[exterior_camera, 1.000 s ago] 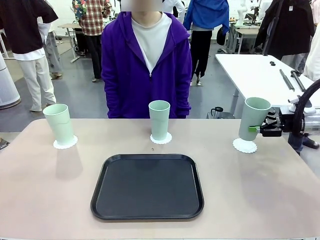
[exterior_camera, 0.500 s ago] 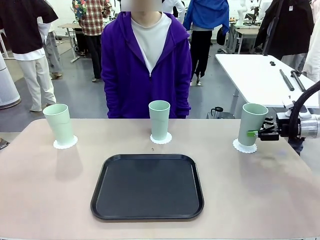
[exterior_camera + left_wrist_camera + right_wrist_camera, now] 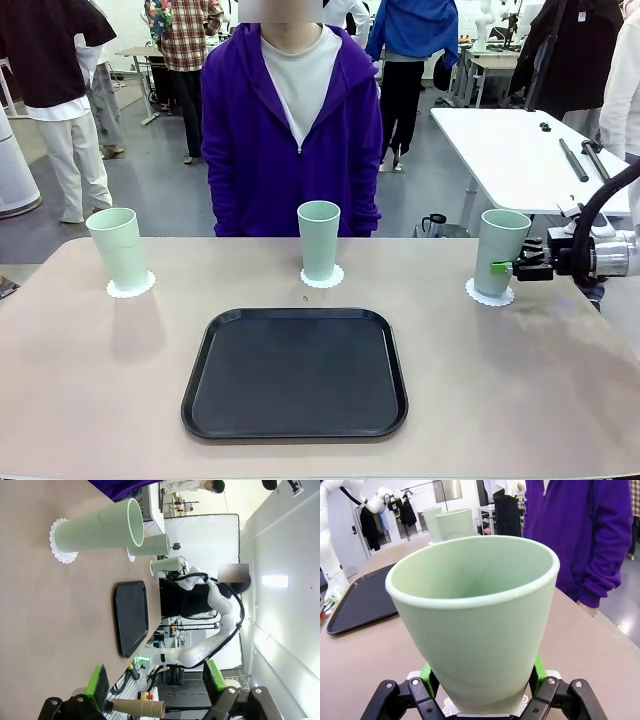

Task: Place coasters on the table and set cups on them.
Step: Take one Reusable plastic cup from the Flat Tray and place it on a coaster set by the human.

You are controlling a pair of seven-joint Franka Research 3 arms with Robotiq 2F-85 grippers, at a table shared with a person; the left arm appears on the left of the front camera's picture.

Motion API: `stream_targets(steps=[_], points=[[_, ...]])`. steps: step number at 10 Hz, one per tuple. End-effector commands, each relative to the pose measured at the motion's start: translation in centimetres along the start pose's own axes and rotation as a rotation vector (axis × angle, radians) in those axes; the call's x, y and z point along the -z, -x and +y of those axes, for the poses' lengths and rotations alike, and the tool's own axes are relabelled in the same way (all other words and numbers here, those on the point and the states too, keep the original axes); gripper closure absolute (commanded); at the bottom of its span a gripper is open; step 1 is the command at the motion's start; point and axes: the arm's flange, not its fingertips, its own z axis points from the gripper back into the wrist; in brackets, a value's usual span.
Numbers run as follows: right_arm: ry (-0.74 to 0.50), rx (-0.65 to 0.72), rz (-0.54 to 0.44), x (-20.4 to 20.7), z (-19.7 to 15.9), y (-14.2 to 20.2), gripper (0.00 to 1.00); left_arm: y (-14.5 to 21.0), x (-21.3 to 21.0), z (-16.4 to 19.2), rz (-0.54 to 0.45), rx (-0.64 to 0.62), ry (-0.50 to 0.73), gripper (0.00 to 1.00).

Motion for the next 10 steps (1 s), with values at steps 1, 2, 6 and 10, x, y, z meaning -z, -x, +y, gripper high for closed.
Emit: stream_targets(steps=[1, 2, 6, 10], points=[[-0.003, 0.017, 0.01, 0.1, -0.6, -0.4, 0.16, 0.2, -0.1, -0.2, -0.003, 0.003, 0.003, 0.0], [-0.005, 0.01, 0.01, 0.1, -0.5, -0.2, 0.16, 0.2, -0.1, -0.2, -0.003, 0.003, 0.003, 0.0], [-0.008, 0.006, 0.019, 0.0, -0.1, 0.4, 0.16, 0.2, -0.1, -0.2, -0.003, 0.003, 0.003, 0.0], [-0.005, 0.003, 0.024, -0.2, 0.0, 0.8, 0.16, 0.2, -0.1, -0.2, -0.003, 0.003, 0.003, 0.0]])
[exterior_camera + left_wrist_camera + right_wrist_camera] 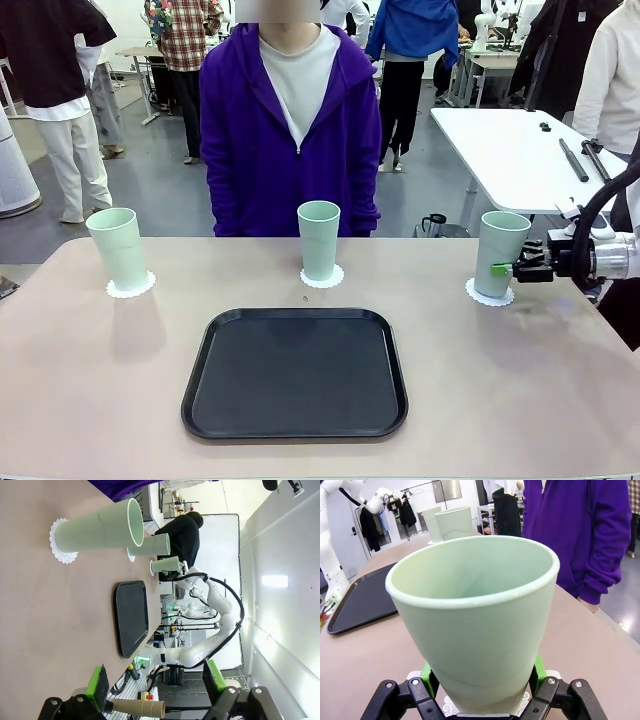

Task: Place coasters on the table and set cups on them.
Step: Take one Reusable plastic cup from the Flat Tray and place it on a coaster set by the human.

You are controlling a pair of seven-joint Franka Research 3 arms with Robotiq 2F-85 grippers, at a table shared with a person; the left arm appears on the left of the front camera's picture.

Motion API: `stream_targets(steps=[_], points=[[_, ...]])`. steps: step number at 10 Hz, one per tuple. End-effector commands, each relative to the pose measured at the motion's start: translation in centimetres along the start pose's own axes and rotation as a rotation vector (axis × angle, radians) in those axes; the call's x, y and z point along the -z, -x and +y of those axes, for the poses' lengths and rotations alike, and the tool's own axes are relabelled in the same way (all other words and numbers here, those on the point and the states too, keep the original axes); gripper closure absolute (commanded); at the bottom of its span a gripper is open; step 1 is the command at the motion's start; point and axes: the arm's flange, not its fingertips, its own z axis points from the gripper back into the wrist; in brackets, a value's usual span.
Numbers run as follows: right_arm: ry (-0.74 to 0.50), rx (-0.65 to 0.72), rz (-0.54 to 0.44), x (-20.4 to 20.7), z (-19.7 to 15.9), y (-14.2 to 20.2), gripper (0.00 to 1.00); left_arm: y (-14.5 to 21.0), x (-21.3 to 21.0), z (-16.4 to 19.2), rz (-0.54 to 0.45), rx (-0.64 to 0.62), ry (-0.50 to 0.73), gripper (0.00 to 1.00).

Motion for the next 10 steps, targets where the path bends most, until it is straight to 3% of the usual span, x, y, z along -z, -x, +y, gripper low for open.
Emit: stream_targets(steps=[1, 3, 4, 5, 10], points=[[-0.006, -0.009, 0.025, -0.19, 0.02, 0.41, 0.16, 0.18, -0.08, -0.17, -0.003, 0.003, 0.003, 0.0], [-0.014, -0.011, 0.039, -0.12, 0.06, 0.49, 0.16, 0.18, -0.08, -0.17, -0.003, 0.003, 0.003, 0.0], [-0.017, -0.008, 0.047, -0.06, 0.08, 0.52, 0.05, 0.18, -0.08, -0.17, -0.003, 0.003, 0.003, 0.0], [-0.018, -0.005, 0.053, 0.0, 0.06, 0.53, 0.0, 0.18, -0.08, -0.17, -0.003, 0.003, 0.003, 0.0], [0.003, -0.03, 0.099, -0.43, 0.3, 0.38, 0.0, 0.18, -0.08, -0.17, -0.003, 0.003, 0.003, 0.0]])
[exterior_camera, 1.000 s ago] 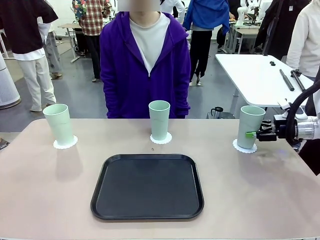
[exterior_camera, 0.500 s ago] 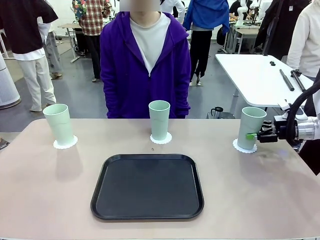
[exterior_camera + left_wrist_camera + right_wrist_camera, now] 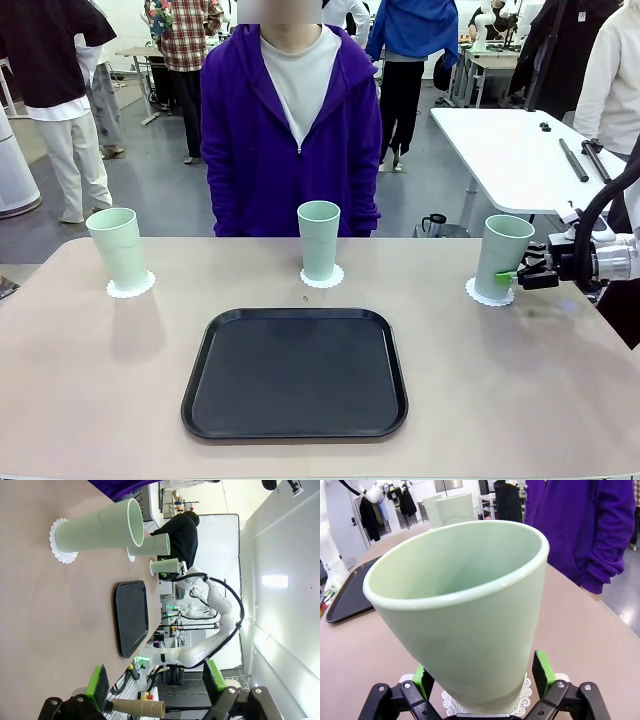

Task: Place coasters on the table and set cups on them.
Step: Take one Reusable plastic cup from the Flat Tray and place it on a coaster set by the human.

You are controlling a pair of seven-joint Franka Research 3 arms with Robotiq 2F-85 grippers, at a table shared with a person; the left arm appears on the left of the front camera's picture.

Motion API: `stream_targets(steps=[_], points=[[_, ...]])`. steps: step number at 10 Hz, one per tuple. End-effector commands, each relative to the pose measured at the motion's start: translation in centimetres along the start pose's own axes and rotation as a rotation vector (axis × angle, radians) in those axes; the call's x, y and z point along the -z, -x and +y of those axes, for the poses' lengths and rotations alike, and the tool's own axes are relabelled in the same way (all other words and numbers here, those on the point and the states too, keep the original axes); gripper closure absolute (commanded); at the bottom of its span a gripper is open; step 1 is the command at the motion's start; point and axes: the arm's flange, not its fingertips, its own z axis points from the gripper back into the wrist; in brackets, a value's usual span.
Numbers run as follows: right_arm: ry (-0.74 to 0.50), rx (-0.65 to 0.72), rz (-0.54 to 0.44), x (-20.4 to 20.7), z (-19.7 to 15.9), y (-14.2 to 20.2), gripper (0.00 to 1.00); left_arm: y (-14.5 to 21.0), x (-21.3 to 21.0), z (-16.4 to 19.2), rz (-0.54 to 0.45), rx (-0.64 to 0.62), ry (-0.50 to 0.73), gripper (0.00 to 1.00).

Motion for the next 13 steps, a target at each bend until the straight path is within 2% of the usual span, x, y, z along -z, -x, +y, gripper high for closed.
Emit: stream_targets(steps=[1, 9, 13], points=[[0.01, -0.023, 0.049, -0.3, 0.4, -0.3, 0.0, 0.2, -0.1, -0.2, -0.003, 0.003, 0.003, 0.0], [0.059, -0.013, 0.179, -2.9, 0.3, -0.6, 0.0, 0.2, -0.1, -0.2, -0.003, 0.003, 0.003, 0.0], [0.129, 0.039, 0.304, -5.9, 0.7, -2.3, 0.0, 0.2, -0.1, -0.2, -0.003, 0.003, 0.003, 0.0]])
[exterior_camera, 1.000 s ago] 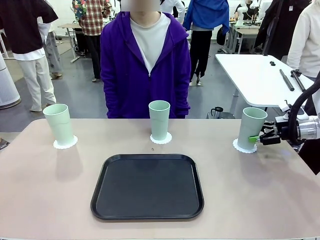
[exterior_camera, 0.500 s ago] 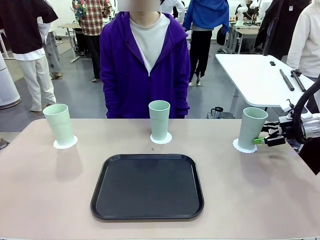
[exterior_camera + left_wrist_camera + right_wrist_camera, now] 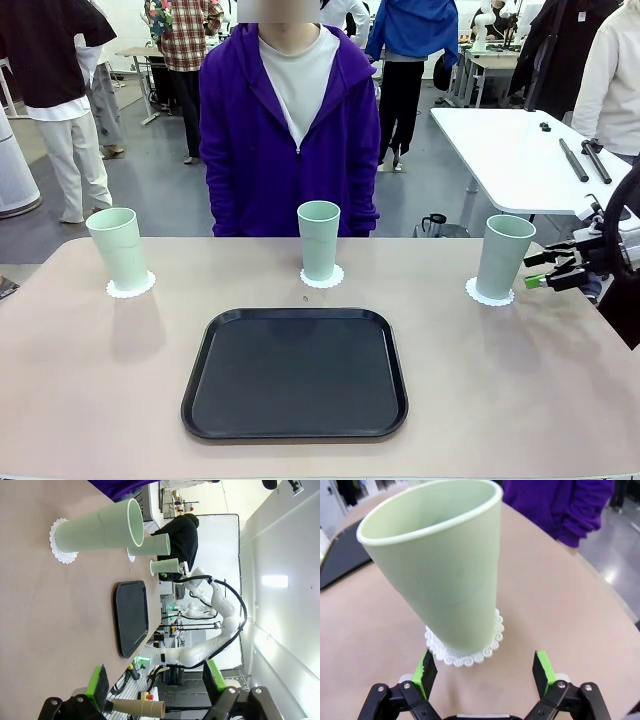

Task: Place coasters on the table and set cups on them.
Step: Take one Reusable plastic cup from the Flat Tray and place it on a coaster set by the human.

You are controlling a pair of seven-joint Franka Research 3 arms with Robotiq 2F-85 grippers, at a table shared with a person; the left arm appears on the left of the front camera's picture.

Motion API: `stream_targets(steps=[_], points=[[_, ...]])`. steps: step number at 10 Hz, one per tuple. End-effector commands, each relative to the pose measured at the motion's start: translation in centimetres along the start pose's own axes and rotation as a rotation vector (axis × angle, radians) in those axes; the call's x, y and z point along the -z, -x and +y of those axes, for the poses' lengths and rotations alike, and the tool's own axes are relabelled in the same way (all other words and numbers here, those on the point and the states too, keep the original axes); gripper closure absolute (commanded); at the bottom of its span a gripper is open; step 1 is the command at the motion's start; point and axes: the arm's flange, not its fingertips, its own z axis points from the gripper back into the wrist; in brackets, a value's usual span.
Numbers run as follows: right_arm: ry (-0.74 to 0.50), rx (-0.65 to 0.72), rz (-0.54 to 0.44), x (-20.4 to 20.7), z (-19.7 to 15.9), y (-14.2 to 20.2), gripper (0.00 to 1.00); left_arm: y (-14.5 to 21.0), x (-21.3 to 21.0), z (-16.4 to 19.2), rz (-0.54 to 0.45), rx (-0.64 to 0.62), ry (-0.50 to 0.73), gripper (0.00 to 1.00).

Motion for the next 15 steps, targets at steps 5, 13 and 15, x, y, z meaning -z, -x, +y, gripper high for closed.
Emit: stream_targets(steps=[5, 13, 15], points=[[0.271, 0.189, 0.354, -7.2, 3.1, -6.7, 0.0, 0.2, -0.1, -0.2, -0.003, 0.003, 0.003, 0.0], [0.61, 0.334, 0.591, -11.5, 8.9, -17.8, 0.0, 0.2, -0.1, -0.2, -0.003, 0.003, 0.003, 0.0], [0.595, 0.307, 0.556, -12.2, 8.1, -17.4, 0.0, 0.2, -0.1, -0.2, -0.003, 0.003, 0.003, 0.0]])
